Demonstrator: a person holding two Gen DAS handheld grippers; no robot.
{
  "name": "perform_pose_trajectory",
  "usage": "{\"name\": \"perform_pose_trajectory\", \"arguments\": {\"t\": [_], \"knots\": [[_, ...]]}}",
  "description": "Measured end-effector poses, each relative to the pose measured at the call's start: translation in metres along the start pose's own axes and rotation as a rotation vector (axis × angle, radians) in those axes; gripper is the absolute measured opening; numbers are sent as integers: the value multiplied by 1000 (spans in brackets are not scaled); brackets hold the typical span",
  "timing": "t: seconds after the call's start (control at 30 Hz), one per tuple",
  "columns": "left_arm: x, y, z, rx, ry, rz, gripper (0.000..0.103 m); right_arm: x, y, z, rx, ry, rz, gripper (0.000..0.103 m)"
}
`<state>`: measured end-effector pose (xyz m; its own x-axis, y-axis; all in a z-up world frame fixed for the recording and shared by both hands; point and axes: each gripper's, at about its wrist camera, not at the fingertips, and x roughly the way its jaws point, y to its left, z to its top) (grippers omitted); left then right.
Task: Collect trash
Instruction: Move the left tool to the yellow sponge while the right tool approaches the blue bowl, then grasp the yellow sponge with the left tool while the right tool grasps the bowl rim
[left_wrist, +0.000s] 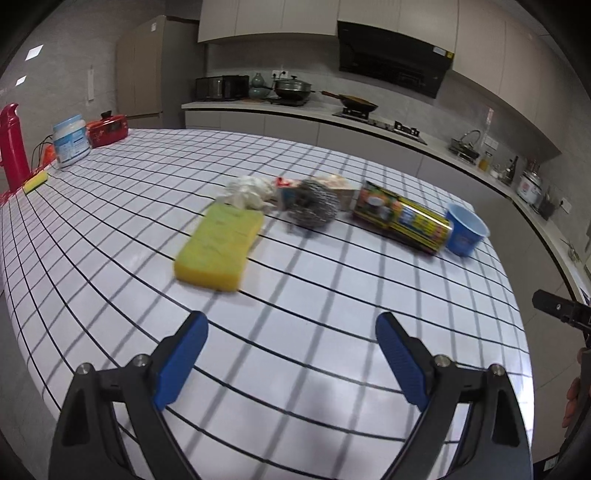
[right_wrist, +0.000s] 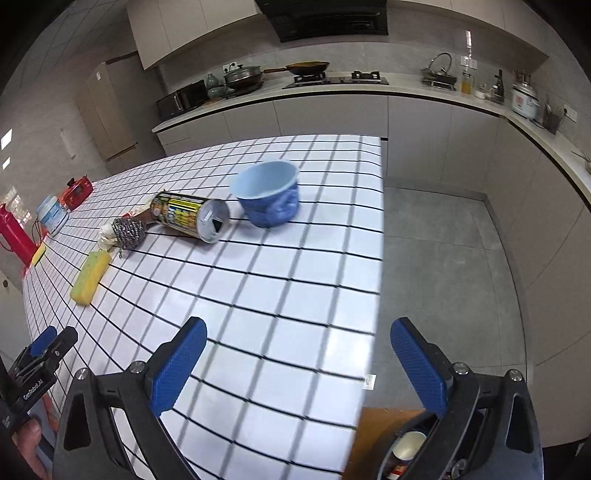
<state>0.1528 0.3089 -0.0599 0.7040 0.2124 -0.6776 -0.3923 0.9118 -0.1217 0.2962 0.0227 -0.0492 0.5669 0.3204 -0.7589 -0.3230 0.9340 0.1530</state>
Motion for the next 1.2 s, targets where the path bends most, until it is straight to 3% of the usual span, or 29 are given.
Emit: {"name": "perform_pose_trajectory", "arguments": {"t": [0.33,0.83,0.9,0.97,1.0,1.2], "knots": [[45,51,35,3,33,5,93,39,31,35,17,-3,-39,101],[105,63,58,46,161,-32,92,98,32,64,72,34,-96,101],[107,61,60,70,162,-41,86,105,31,67,78,39,-96,101],[107,60,63,96,157,-57,64,112,31,70,77,44,-100,101],[107,60,65,105,159,-65,58,115,31,72,78,45,-101,101],[104,61,77,81,131,-121,56,134,31,83,67,52,-116,101]]}}
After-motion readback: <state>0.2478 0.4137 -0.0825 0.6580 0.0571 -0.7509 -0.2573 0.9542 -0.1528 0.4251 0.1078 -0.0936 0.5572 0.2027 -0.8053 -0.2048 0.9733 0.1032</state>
